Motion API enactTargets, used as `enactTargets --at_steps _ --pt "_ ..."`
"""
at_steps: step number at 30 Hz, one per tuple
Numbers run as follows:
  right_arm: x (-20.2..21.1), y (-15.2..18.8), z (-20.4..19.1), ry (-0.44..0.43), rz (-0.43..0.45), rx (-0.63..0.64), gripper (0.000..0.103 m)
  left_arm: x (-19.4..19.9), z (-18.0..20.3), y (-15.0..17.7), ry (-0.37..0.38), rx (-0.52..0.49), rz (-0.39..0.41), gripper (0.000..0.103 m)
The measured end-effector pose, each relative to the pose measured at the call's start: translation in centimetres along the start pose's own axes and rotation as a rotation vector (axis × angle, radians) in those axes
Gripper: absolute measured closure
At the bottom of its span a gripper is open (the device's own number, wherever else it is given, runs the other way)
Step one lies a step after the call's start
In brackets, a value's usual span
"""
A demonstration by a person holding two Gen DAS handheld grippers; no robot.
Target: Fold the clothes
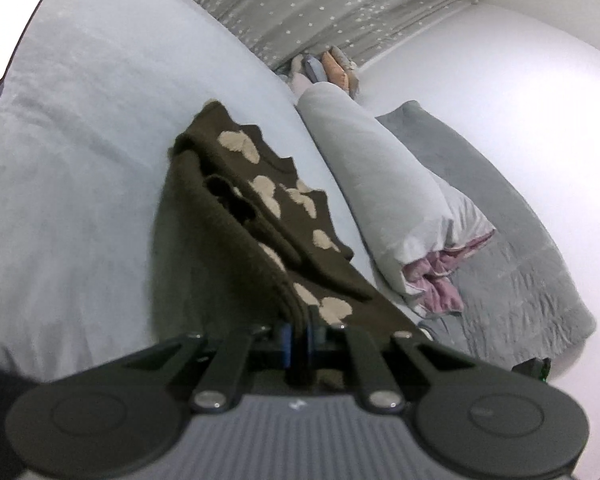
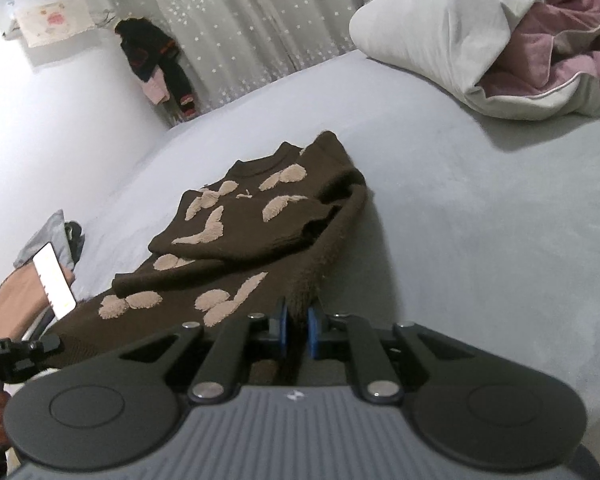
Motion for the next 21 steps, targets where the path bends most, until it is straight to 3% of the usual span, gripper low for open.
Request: enactTargets --at_steps 4,10,17,21 --pt "1.3 0.1 0.5 -0.003 -0.01 0.002 0.092 0.6 0.0 0.3 -0.005 0.002 -0.014 0.096" --pt "-1.3 -0.5 0.7 0.014 -0.031 -0.018 0.092 -1.3 -1.0 -1.0 -0.01 0.011 -0.023 0.096" --pt "-5.7 -4.3 -0.8 0.028 0.028 0.035 0.092 -5.4 -0.9 -7.0 -0.015 -0.071 0.021 0.096" --pt "-9.8 -7.0 -0.7 0.089 0.037 0.04 0.091 -8.9 -2.9 -10.8 -0.033 -0.012 0.041 0.096"
Point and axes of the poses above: each gripper's, at about its wrist camera, not at the fingertips, and x roughly against the way its jaws point, z to its right, y to its underside, the point moved 1 cm from there along -x, roughly the way its jaws point, and after that the axes turned 5 degrees about -x, right-handed, at the moved point
